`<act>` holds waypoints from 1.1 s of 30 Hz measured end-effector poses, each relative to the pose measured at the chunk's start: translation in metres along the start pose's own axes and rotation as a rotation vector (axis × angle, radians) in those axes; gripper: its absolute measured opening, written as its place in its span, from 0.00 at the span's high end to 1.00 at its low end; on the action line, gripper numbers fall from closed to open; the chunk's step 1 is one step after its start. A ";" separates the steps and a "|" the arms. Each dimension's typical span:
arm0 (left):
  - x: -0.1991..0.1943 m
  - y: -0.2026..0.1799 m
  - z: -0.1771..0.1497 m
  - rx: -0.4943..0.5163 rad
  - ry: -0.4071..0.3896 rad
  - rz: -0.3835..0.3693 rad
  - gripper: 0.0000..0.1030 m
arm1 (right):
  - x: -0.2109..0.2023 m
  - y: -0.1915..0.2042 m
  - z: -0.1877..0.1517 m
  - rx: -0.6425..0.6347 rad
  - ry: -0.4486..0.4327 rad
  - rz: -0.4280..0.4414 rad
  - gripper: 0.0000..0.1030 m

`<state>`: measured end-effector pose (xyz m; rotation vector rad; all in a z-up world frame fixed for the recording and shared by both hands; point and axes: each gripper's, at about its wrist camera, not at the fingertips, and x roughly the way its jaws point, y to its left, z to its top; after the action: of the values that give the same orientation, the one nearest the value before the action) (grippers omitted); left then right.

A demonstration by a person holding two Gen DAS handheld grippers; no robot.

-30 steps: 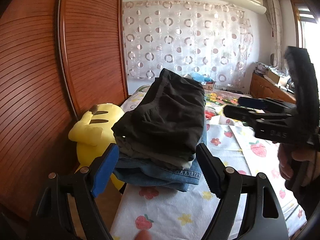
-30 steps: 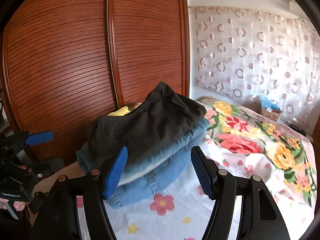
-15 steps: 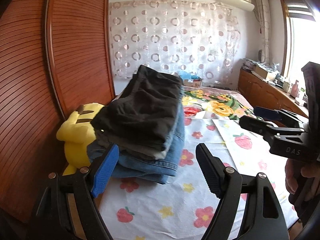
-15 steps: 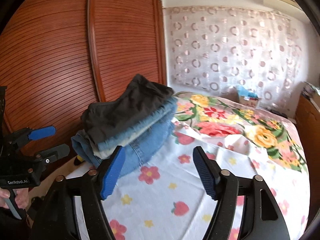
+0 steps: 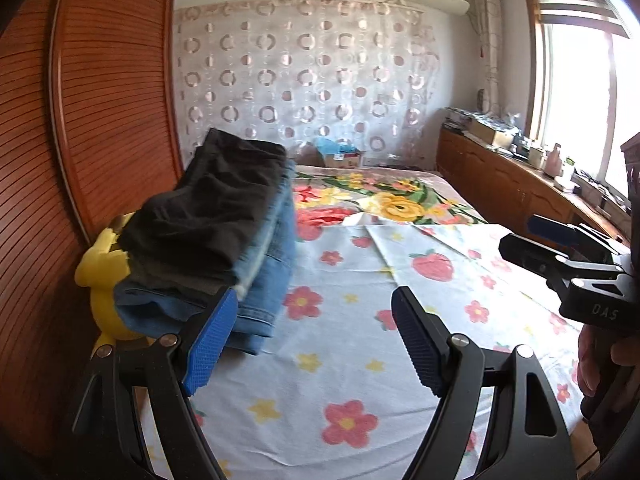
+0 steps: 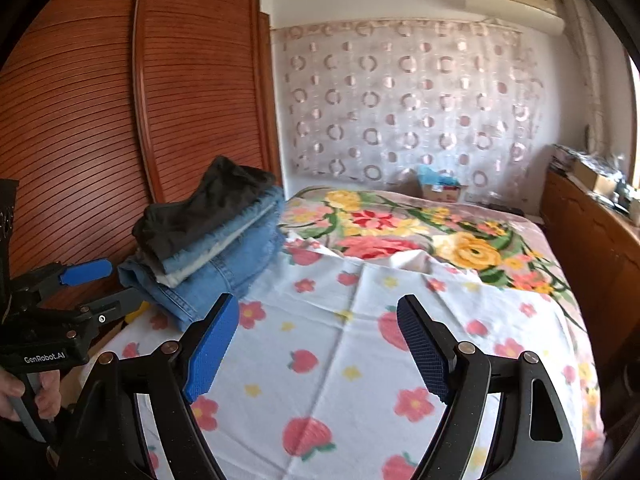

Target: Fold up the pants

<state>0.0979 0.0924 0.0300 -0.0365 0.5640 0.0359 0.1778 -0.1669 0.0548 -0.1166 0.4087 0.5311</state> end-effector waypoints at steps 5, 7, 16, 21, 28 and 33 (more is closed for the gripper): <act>-0.004 -0.023 -0.005 0.021 0.004 -0.039 0.22 | -0.018 0.006 -0.011 0.024 0.015 -0.042 0.20; -0.004 -0.033 -0.005 0.034 0.007 -0.049 0.22 | -0.027 0.006 -0.017 0.041 0.017 -0.055 0.20; -0.006 -0.071 -0.010 0.068 0.016 -0.096 0.22 | -0.054 0.007 -0.019 0.094 0.029 -0.160 0.20; -0.017 -0.084 -0.007 0.078 -0.004 -0.116 0.22 | -0.074 0.015 -0.015 0.111 0.004 -0.206 0.20; -0.034 -0.090 -0.003 0.077 -0.035 -0.118 0.22 | -0.091 0.034 -0.016 0.120 -0.039 -0.238 0.20; -0.043 -0.091 -0.001 0.072 -0.051 -0.104 0.22 | -0.095 0.046 -0.023 0.125 -0.066 -0.250 0.20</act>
<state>0.0650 0.0009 0.0544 0.0055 0.5111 -0.0841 0.0720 -0.1768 0.0724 -0.0286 0.3563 0.2613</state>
